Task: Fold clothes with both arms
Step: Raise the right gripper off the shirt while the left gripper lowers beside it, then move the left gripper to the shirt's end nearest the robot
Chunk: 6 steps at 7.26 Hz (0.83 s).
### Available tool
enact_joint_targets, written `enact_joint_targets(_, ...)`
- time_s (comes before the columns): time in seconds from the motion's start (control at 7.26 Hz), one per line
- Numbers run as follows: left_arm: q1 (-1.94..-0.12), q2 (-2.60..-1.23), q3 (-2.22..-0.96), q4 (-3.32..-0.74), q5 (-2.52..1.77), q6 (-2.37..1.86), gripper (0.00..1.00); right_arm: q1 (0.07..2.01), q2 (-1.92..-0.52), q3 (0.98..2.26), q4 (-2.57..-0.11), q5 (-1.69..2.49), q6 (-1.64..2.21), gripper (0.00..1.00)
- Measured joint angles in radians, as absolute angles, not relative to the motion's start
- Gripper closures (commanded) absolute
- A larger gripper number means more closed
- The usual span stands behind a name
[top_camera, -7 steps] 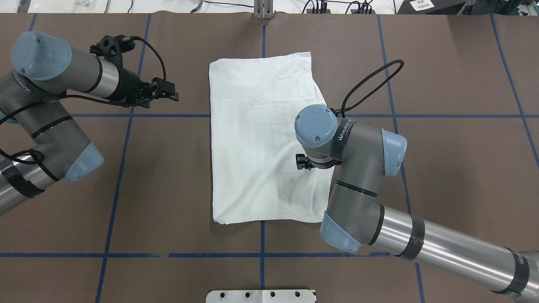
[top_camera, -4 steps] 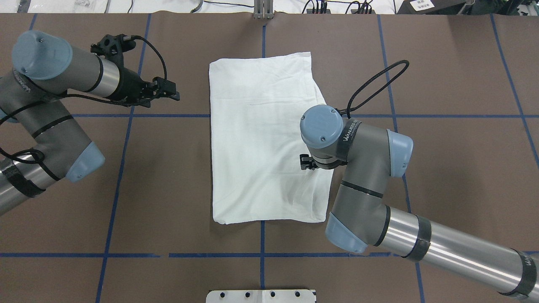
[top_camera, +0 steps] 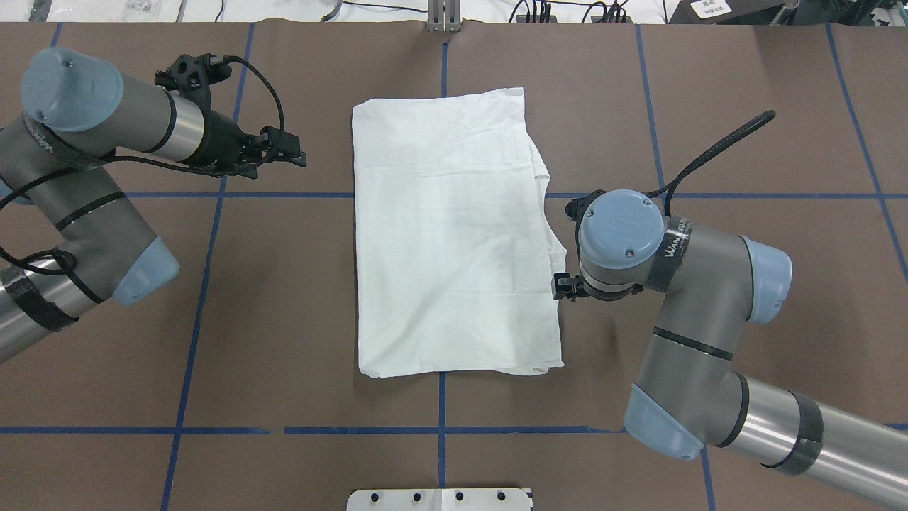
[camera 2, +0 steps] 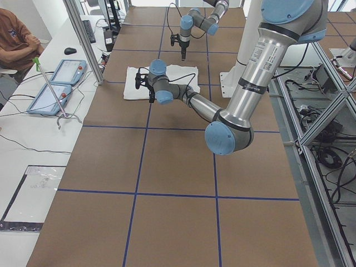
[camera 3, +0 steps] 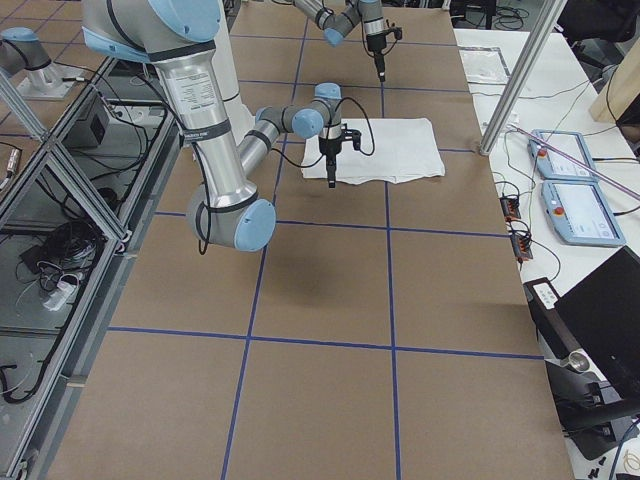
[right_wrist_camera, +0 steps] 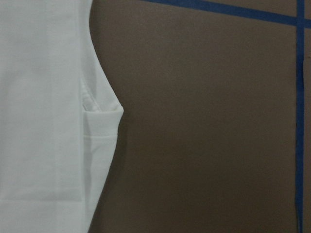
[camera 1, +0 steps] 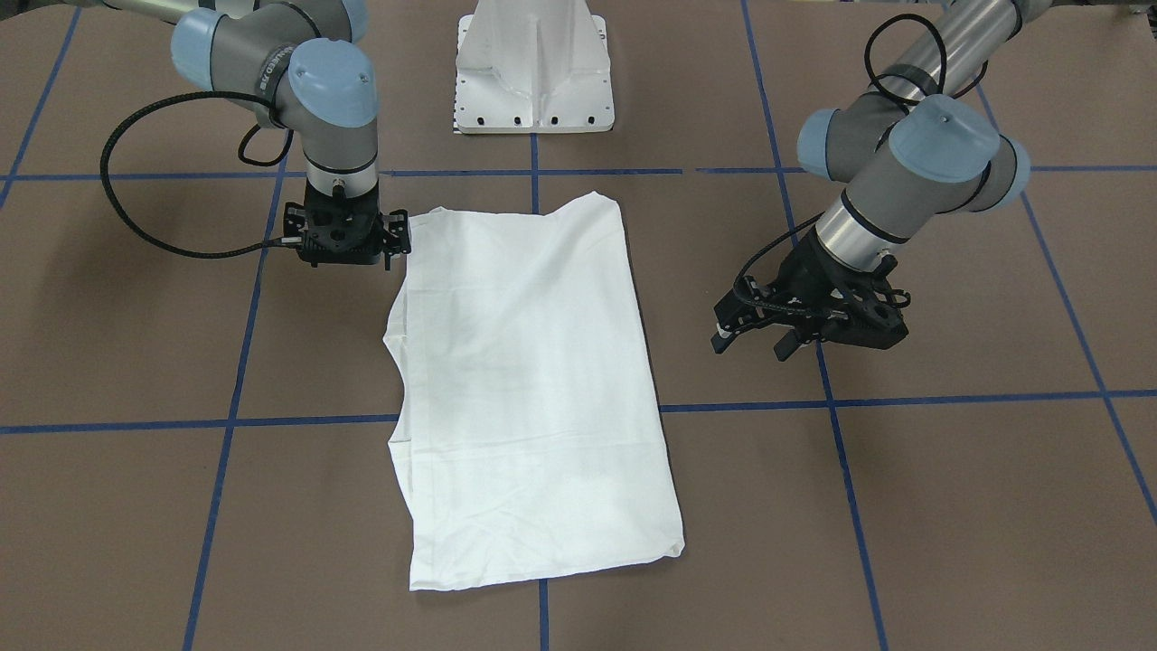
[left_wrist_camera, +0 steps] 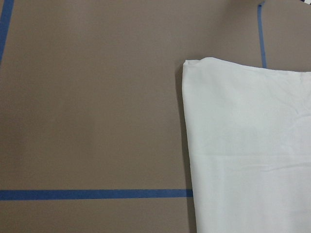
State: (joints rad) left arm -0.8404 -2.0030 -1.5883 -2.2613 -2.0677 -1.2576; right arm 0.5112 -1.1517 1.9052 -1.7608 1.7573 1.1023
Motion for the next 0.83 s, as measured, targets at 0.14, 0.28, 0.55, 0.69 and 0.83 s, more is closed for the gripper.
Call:
enact_joint_targets(0.14,-0.826,-1.997,-1.607,-2.259,-2.068,-1.301,0.0,0.514,-1.159,1.959,-1.76,1.76,1.105,0.0)
enact_joint_targets(0.28,-0.784,-1.985,-1.64,-2.254,-2.065,-1.391,0.0,0.522,-1.166,2.009,-1.758,1.763,1.109,0.0)
enact_joint_targets(0.55,-0.632,-1.954,-1.721,-2.223,-2.012,-1.624,0.0,0.543,-1.168,2.068,-1.753,1.769,1.138,0.0)
enact_joint_targets(0.69,-0.547,-1.951,-1.752,-2.173,-1.956,-1.718,0.0,0.547,-1.168,2.086,-1.741,1.774,1.178,0.0)
enact_joint_targets(0.83,-0.476,-1.951,-1.78,-2.125,-1.911,-1.801,0.01,0.549,-1.168,2.094,-1.724,1.781,1.203,0.0)
